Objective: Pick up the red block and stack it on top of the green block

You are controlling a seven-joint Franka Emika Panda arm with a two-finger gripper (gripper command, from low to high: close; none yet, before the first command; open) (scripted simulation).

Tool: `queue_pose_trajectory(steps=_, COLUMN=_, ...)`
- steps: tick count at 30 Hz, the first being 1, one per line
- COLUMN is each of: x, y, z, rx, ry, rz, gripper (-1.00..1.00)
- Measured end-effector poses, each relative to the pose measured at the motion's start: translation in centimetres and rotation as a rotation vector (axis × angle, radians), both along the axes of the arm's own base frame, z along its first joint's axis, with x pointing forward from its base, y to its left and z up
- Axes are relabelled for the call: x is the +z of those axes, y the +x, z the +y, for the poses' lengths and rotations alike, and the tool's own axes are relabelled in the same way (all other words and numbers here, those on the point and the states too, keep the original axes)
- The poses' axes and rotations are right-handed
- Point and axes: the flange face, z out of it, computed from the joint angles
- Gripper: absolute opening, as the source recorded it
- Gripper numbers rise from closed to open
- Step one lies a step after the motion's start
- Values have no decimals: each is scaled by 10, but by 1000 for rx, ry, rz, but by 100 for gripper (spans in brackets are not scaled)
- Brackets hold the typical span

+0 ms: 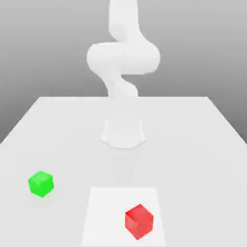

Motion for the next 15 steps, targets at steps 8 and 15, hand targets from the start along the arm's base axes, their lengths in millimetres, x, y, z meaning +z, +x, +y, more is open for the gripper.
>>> queue_pose_trajectory(steps=8, x=-151, y=79, z=12, rx=-242, ry=153, rz=243, gripper=0)
queue_pose_trajectory(steps=15, x=-292, y=101, z=21, rx=-475, ry=245, rz=443, gripper=0)
